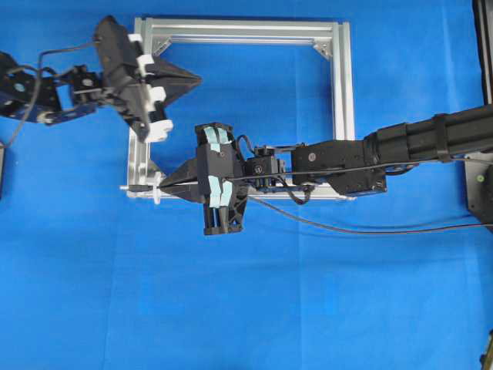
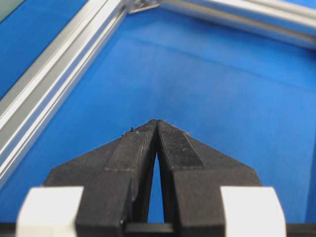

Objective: Insert the wire through the string loop located on the left side.

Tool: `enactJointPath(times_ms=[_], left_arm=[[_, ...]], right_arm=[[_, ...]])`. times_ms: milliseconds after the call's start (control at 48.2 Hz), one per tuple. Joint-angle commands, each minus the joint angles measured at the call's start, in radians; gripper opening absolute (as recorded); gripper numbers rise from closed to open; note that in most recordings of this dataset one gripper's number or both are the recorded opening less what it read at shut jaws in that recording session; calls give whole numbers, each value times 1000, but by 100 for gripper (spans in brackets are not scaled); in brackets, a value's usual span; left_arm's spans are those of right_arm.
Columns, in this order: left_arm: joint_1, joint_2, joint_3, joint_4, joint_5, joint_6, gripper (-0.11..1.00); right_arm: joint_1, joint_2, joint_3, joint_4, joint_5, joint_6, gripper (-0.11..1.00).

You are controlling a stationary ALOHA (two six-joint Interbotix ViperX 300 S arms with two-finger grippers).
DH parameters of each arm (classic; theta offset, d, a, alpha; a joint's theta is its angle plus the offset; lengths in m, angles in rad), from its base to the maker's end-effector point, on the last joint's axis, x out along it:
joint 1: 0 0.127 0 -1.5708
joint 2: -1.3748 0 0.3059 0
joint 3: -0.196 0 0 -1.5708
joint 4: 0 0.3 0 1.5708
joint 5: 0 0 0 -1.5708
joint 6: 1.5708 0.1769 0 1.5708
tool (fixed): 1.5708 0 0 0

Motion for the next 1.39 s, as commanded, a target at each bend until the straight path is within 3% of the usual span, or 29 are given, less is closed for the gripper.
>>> enactJointPath(times_ms=[0, 540, 934, 1100, 1370], left_arm=[[9, -60, 38, 2, -15, 0, 0], [37, -308, 321, 2, -28, -2, 0], [26, -356, 330, 2, -3, -15, 0], [-51, -370, 331, 3, -3, -32, 0], [-291, -426, 336, 3, -3, -58, 0]], right_arm=[[-2, -15, -21, 2, -3, 0, 1], [-2, -17, -20, 2, -3, 0, 1], [-2, -17, -20, 2, -3, 0, 1], [-2, -15, -20, 2, -2, -2, 1], [0, -17, -21, 2, -2, 0, 1]])
